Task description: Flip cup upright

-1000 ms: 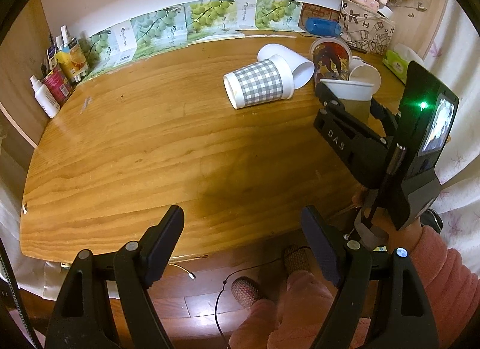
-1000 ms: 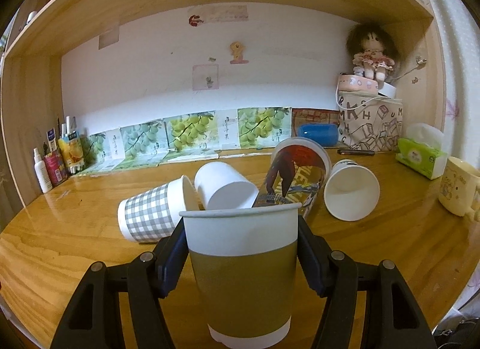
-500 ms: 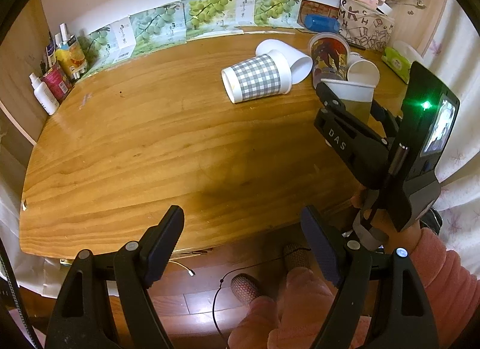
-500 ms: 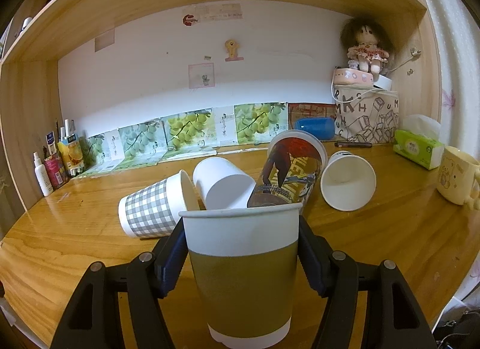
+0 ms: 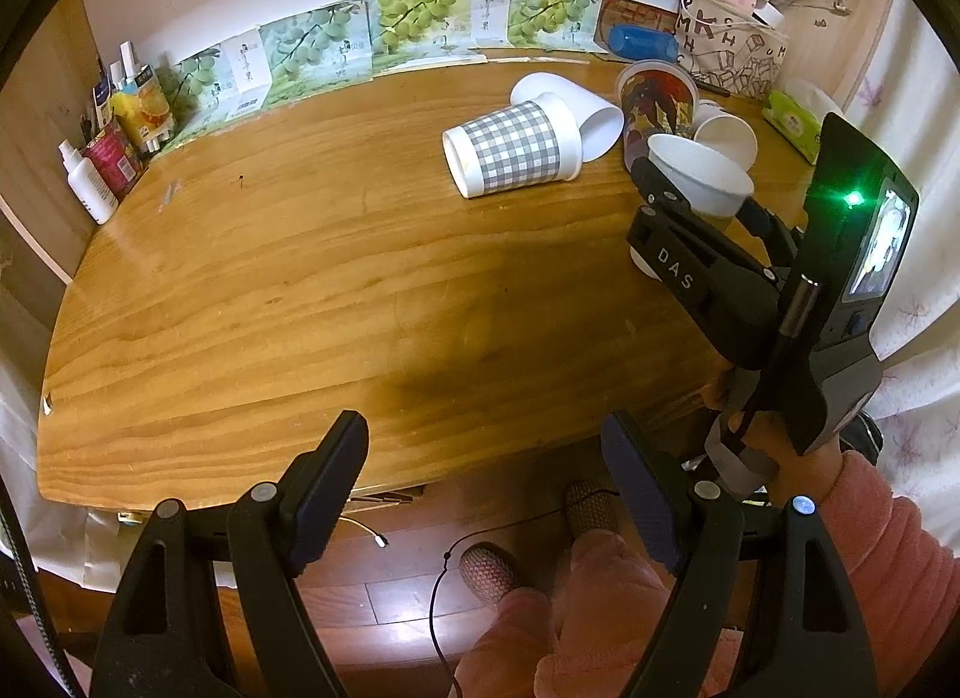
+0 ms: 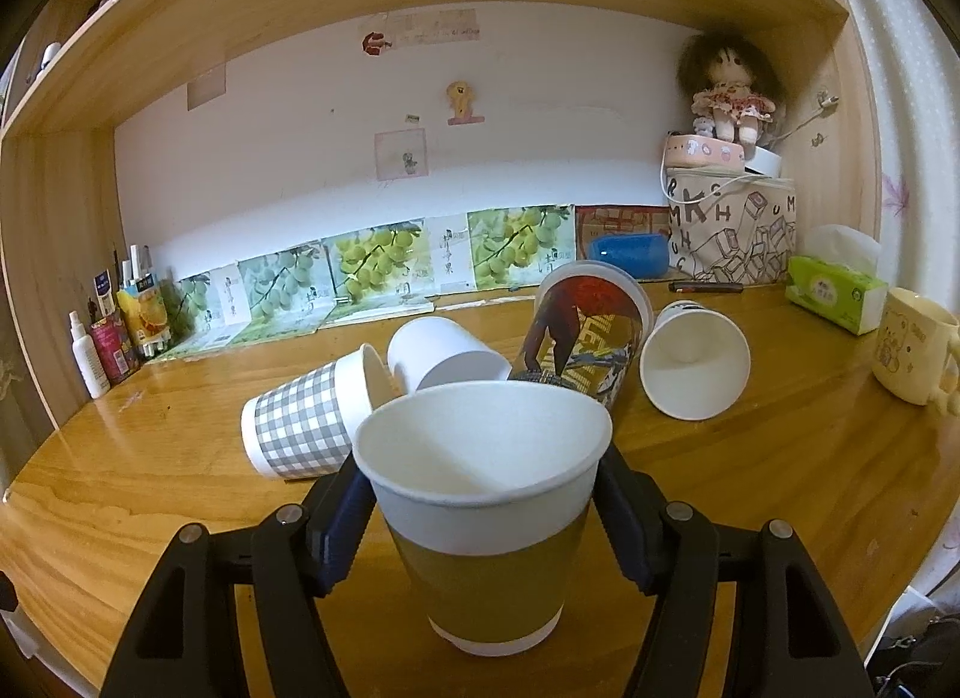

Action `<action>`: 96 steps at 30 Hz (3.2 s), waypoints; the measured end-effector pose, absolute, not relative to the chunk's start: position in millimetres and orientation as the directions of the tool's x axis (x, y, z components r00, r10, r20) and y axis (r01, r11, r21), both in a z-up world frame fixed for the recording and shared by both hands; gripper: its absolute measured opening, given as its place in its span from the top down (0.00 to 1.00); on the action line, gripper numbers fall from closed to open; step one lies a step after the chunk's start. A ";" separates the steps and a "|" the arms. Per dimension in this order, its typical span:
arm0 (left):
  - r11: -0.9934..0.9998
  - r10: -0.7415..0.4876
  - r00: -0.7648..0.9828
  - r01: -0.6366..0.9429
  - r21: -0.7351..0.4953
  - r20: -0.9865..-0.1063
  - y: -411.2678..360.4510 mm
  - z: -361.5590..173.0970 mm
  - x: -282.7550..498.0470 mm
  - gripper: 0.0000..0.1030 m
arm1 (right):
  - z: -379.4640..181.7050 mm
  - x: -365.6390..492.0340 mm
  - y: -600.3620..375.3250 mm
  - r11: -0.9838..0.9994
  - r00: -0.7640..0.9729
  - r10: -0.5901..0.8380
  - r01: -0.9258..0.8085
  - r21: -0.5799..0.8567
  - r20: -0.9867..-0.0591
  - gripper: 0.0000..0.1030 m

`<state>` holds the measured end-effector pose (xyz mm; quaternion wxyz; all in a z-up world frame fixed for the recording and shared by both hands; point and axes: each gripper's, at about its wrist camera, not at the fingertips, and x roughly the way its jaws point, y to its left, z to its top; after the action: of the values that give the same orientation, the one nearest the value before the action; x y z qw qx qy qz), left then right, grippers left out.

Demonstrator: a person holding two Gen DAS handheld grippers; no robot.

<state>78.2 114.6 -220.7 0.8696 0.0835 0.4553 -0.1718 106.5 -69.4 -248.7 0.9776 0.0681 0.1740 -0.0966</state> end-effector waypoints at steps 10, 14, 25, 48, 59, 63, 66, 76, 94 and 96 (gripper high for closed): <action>0.929 -0.223 0.523 0.369 -0.017 -0.823 116.8 -222.4 74.9 0.19 | -254.7 105.8 -63.5 0.975 0.912 -0.152 0.202 0.094 -0.382 0.27; 0.930 -0.226 0.518 0.367 -0.025 -0.825 117.1 -223.7 72.6 0.19 | -258.5 103.9 -62.9 0.975 0.902 -0.151 0.204 0.090 -0.405 0.24; 0.943 -0.222 0.497 0.329 -0.055 -0.839 120.4 -227.2 61.9 0.19 | -271.0 77.6 -73.8 0.974 0.814 -0.149 0.220 0.060 -0.561 0.23; 0.987 -0.148 0.404 0.114 -0.111 -0.903 69.0 -203.5 43.0 0.19 | -201.0 0.6 -131.2 0.989 0.389 0.036 0.117 0.088 -0.920 0.18; 0.996 -0.083 0.457 0.071 -0.057 -0.886 46.9 -151.1 31.3 0.19 | -163.7 -2.7 -163.2 0.977 0.353 0.132 0.113 0.182 -0.926 0.18; 0.996 -0.083 0.512 0.056 -0.063 -0.855 40.2 -128.7 27.3 0.19 | -144.5 -6.6 -167.3 0.974 0.379 0.151 0.099 0.203 -0.913 0.18; 0.996 -0.091 0.537 0.050 -0.075 -0.839 34.8 -118.1 26.4 0.19 | -130.9 -7.0 -168.5 0.977 0.400 0.143 0.091 0.195 -0.905 0.18; 1.000 0.013 0.701 -0.017 0.001 -0.713 21.5 -85.6 9.4 0.19 | -91.4 -11.8 -178.7 0.983 0.549 0.075 0.098 0.154 -0.832 0.17; 0.998 0.055 0.855 -0.062 0.005 -0.515 15.5 -67.1 -37.9 0.00 | -67.3 -40.0 -175.9 0.993 0.728 0.062 0.027 0.118 -0.683 0.00; 0.998 0.061 0.859 -0.062 0.014 -0.508 13.6 -66.9 -42.0 0.00 | -68.0 -41.9 -176.3 0.993 0.729 0.059 0.030 0.118 -0.682 0.00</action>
<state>-42.0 13.6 -66.9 0.9641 -0.0013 0.2636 0.0320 -41.9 -176.3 -68.0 0.9278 0.0607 0.3681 0.0078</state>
